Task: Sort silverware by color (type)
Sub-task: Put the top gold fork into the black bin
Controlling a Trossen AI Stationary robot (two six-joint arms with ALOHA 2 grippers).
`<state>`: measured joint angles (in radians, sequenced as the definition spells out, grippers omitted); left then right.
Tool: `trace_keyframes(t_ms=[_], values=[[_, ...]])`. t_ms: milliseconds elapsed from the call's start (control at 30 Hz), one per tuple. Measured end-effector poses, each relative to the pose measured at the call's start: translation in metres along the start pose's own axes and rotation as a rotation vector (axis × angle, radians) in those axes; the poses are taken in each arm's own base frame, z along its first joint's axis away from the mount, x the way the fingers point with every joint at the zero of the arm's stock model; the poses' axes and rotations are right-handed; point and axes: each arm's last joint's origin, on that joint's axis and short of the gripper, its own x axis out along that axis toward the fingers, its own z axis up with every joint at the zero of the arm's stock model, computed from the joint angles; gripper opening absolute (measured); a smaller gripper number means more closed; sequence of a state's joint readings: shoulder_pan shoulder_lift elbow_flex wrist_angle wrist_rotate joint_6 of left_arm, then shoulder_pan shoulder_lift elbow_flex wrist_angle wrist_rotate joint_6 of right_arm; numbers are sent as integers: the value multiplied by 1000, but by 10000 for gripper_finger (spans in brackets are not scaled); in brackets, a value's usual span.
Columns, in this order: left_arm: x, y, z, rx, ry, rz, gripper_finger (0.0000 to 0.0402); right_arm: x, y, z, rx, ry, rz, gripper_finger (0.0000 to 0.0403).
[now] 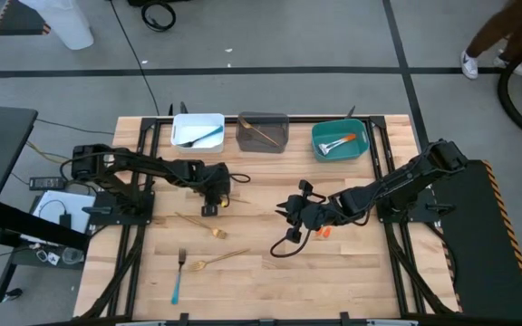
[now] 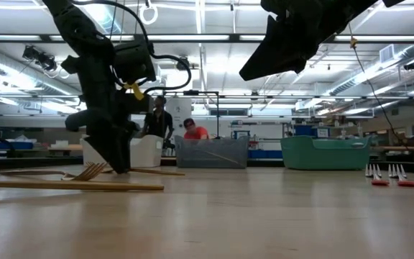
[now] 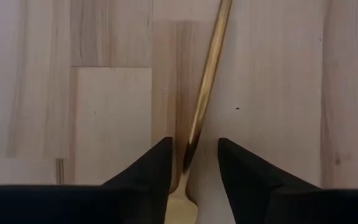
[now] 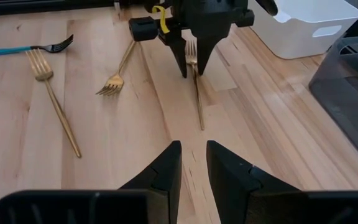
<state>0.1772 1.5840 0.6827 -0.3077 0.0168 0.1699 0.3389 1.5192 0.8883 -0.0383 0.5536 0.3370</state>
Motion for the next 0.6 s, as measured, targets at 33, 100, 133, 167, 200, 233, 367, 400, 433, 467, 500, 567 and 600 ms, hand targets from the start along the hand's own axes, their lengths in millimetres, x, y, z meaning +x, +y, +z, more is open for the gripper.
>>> trace_keyframes(t_ms=[33,100,133,167,200,233,367,400,433,467,500,567,600], values=[[0,0,0,0,1,0,124,0,0,0,0,0,0,86],[0,0,0,9,2,1,108,0,0,0,0,0,-1,86],[0,0,0,24,2,1,98,0,0,0,0,0,-1,86],[0,-1,0,35,4,3,88,0,0,0,0,0,-2,86],[1,-2,0,41,6,10,76,0,0,0,0,0,-2,86],[1,-3,0,45,7,18,65,0,0,0,0,-1,-2,86],[1,-6,1,64,13,49,23,0,0,0,0,-1,-3,86],[0,-6,1,67,15,57,18,0,0,0,0,-1,-3,86],[0,-7,1,71,16,62,16,0,0,0,0,0,-3,86],[0,-8,1,75,16,67,16,0,0,0,0,-1,-3,86],[0,-9,1,80,17,75,16,0,0,0,0,-1,-3,86],[0,-11,1,87,16,90,16,0,0,0,0,-1,-3,86],[-1,-12,2,87,13,96,16,0,0,0,0,-1,-3,86]])
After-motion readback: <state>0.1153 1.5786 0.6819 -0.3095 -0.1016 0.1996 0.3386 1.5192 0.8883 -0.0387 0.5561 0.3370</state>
